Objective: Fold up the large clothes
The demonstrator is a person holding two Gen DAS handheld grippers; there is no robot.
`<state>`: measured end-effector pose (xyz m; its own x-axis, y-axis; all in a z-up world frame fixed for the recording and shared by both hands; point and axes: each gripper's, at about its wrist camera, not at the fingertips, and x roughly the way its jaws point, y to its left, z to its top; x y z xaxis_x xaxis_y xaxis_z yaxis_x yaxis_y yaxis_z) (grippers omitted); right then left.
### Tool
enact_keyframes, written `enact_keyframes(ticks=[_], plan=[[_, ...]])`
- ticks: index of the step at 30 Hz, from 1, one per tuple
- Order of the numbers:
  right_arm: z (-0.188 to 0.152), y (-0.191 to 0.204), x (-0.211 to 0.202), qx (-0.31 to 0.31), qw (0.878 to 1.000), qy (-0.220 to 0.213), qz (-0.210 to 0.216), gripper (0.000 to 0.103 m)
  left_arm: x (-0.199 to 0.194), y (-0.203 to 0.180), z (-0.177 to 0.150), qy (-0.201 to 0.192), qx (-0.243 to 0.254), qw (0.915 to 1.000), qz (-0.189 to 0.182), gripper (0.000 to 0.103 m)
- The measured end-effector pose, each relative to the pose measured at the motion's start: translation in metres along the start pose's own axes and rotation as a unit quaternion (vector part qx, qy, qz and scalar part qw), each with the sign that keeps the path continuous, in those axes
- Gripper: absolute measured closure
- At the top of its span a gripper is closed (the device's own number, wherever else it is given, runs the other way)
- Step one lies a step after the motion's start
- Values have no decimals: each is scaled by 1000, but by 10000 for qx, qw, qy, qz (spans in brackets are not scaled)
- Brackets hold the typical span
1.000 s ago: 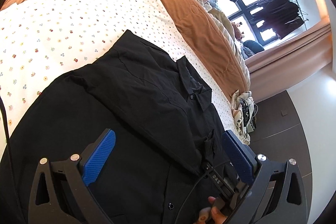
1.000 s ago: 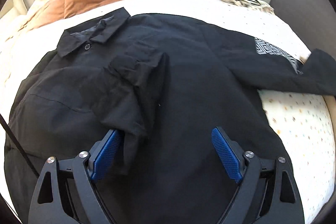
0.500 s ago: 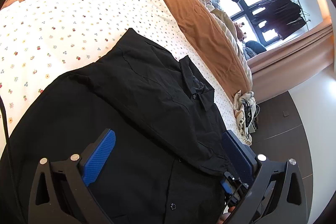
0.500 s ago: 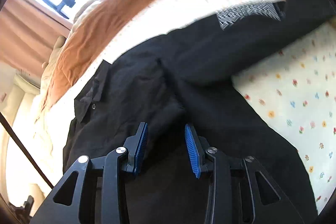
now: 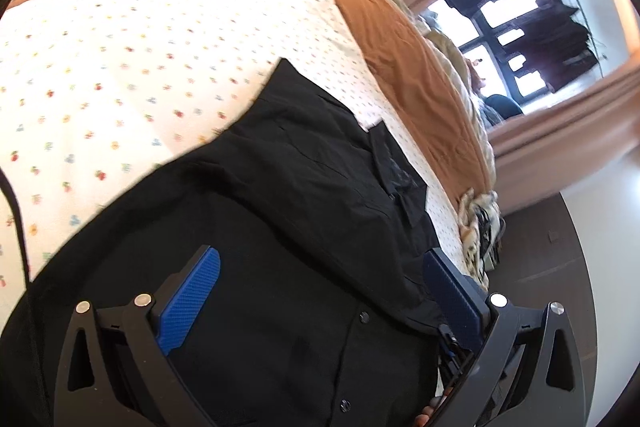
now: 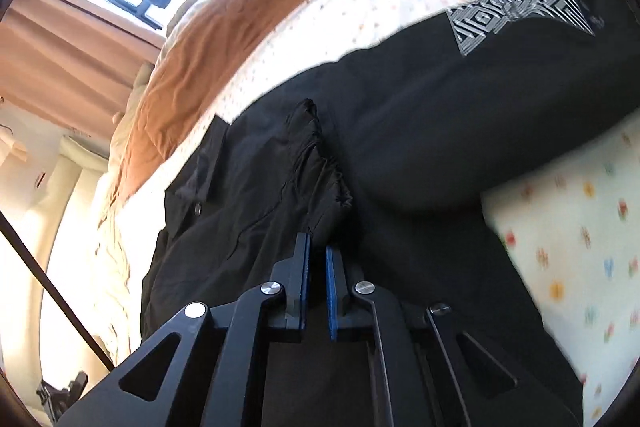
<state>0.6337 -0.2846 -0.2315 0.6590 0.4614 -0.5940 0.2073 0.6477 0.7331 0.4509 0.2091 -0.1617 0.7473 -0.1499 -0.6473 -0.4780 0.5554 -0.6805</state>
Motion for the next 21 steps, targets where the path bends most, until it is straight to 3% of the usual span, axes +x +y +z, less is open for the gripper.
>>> enact_keyframes(ticks=[5, 9, 10, 12, 13, 15, 17, 21], plan=[[-11, 7, -12, -139, 9971, -312, 685, 100, -10, 11, 3, -329, -252, 9989, 197, 0], [-17, 1, -45, -324, 9866, -729, 1424, 101, -12, 12, 4, -421, -291, 9984, 237, 0], [-20, -2, -50, -347, 9864, -775, 1409, 101, -11, 12, 4, -424, -285, 9984, 254, 0], [-24, -11, -43, -286, 9956, -606, 661, 101, -9, 11, 3, -399, -264, 9984, 289, 0], [-27, -22, -31, -132, 9992, -349, 165, 101, -7, 11, 3, -377, -247, 9985, 305, 0], [-34, -48, -6, 246, 9989, 197, -335, 101, -5, 10, 2, -355, -214, 9986, 325, 0], [-36, -61, -1, 447, 9982, 354, -161, 100, -5, 10, 3, -377, -202, 9984, 362, 0], [-38, -57, -16, 210, 9989, 355, -201, 93, -11, 16, 6, -514, -303, 9971, 473, 0]])
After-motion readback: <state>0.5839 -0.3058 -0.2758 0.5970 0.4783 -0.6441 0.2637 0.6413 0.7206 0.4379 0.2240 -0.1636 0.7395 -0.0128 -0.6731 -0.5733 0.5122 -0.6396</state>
